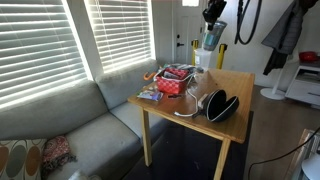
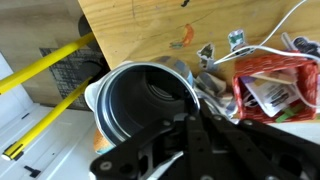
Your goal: Put the silver container in the clear container.
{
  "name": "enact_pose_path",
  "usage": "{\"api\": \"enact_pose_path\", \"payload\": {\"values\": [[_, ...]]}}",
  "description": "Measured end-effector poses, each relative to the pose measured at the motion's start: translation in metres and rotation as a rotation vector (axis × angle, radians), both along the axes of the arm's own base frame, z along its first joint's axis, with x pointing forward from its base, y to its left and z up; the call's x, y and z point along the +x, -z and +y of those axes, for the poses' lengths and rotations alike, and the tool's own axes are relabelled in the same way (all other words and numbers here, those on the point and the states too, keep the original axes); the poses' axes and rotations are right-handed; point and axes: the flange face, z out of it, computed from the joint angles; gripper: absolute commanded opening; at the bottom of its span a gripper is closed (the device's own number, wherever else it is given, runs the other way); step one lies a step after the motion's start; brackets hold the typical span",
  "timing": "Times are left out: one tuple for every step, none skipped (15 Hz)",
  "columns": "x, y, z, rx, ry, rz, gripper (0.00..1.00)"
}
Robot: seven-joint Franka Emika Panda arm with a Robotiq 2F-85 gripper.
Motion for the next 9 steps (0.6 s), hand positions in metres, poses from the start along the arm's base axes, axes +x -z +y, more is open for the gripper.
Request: {"api": "enact_pose_path", "payload": {"values": [[0.01,-0.004,-0.017,0.013,0.028,-0.013,0.01],[0.021,-0.007,-0.032,0.023,0.051,-0.024,0.01],[0.031,-0.009,-0.046,0.032,0.07,-0.035,0.01],[0.04,-0.01,-0.059,0.039,0.089,-0.046,0.01],[0.049,-0.01,-0.07,0.046,0.106,-0.055,0.01],[0.057,-0.011,-0.081,0.051,0.123,-0.062,0.01],[0.064,-0.012,-0.091,0.055,0.138,-0.068,0.01],[0.071,-0.012,-0.1,0.058,0.153,-0.072,0.01],[0.076,-0.012,-0.109,0.06,0.166,-0.075,0.01]]}}
